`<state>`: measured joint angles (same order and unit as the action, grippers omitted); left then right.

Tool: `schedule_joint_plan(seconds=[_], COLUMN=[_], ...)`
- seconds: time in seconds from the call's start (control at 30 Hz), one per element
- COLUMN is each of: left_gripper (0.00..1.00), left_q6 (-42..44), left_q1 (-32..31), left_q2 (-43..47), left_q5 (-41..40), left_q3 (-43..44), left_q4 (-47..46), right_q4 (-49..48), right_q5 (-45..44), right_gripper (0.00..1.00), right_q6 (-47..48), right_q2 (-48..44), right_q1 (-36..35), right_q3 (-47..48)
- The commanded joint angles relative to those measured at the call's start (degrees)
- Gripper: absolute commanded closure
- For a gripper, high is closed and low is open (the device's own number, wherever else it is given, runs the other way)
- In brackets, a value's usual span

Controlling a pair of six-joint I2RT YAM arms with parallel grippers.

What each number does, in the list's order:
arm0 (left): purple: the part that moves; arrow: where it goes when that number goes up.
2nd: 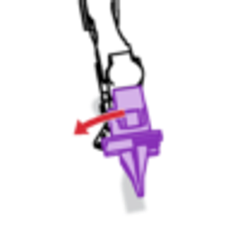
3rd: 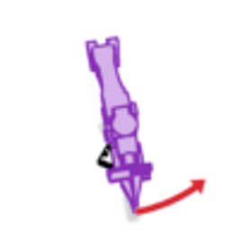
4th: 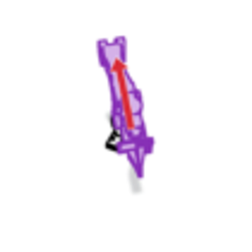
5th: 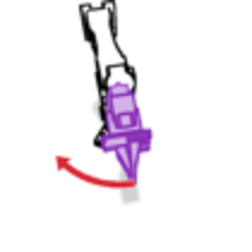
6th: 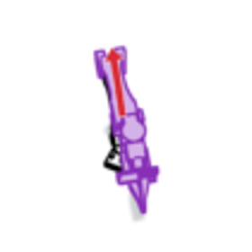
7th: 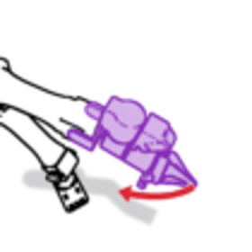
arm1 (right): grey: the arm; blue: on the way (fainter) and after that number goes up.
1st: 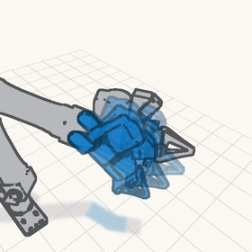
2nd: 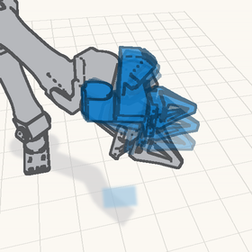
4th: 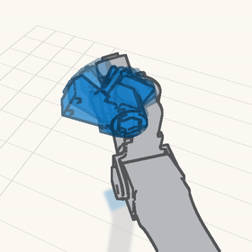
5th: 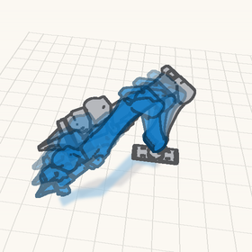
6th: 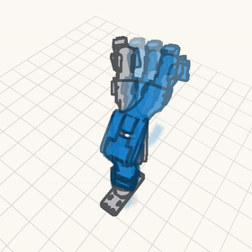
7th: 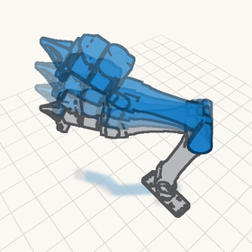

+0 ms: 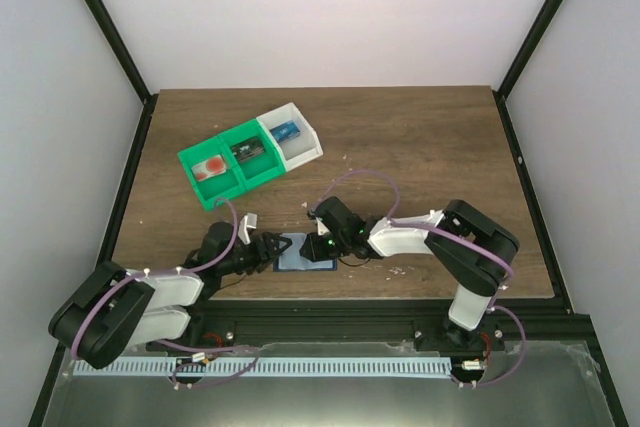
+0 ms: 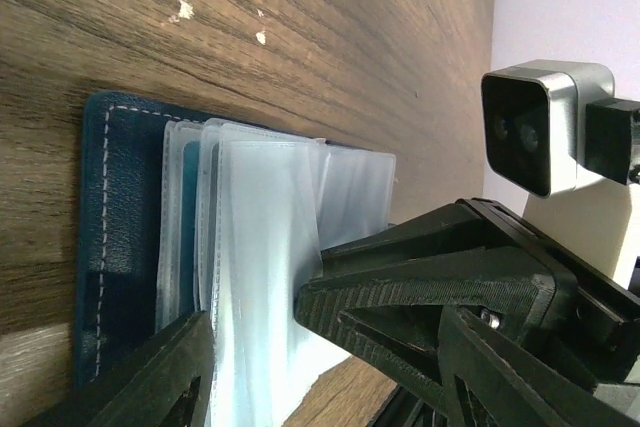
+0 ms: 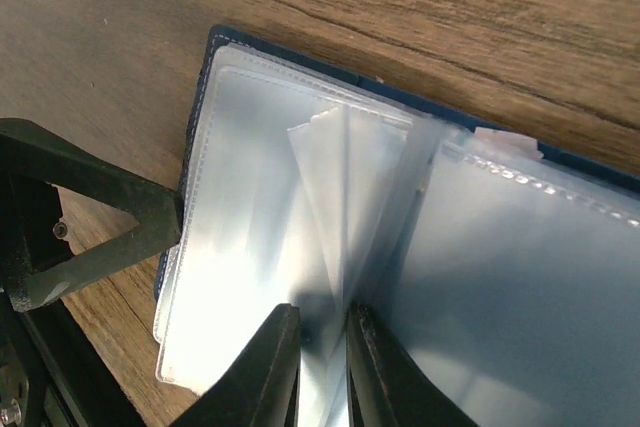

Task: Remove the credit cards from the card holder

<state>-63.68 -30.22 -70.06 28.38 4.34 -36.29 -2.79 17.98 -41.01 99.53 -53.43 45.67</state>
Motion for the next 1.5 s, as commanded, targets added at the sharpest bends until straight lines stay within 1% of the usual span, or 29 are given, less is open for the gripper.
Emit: schedule_joint_plan(seconds=[0.0, 0.13, 0.4, 0.57, 0.63, 0.83, 1.1, 1.47], left_gripper=[0.37, 0.37, 0.37, 0.36, 0.36, 0.37, 0.37, 0.38], left_q6=[-0.4, -0.1, 1.2, 0.7, 0.4, -0.6, -1.4, -2.8], left_q1=[-0.5, -0.6, -0.6, -0.6, -0.7, -1.4, -3.0, -4.1], left_q2=[-0.2, 0.1, 3.0, 1.9, 1.0, -1.7, -3.4, -3.6], left_q5=[0.7, 0.5, -1.5, -0.5, -0.1, 1.3, 1.6, 1.5], left_q3=[0.2, 0.4, 1.2, 1.1, 0.9, 1.3, 2.3, 2.8], left_q4=[-2.5, -1.4, 3.4, 2.6, 0.2, -2.9, -4.4, -6.0], right_q4=[3.5, 2.1, -0.7, -1.1, -1.0, -1.1, -1.9, -4.1], right_q5=[-1.1, -1.0, 1.2, 1.5, 1.6, 1.4, 1.7, 1.3], right_gripper=[0.86, 0.89, 0.91, 0.91, 0.91, 0.91, 0.90, 0.84], right_q6=[0.6, 0.5, -0.3, -0.5, -0.6, -0.7, -1.0, -1.9], right_q2=[1.1, 0.6, 0.9, 1.0, 1.0, 0.8, 0.3, -2.9], right_q1=[-0.4, -0.4, -0.4, -0.4, -0.4, -0.4, -0.4, -0.3], right_q3=[-2.0, -2.9, -4.2, -4.1, -4.1, -4.3, -4.5, -6.2])
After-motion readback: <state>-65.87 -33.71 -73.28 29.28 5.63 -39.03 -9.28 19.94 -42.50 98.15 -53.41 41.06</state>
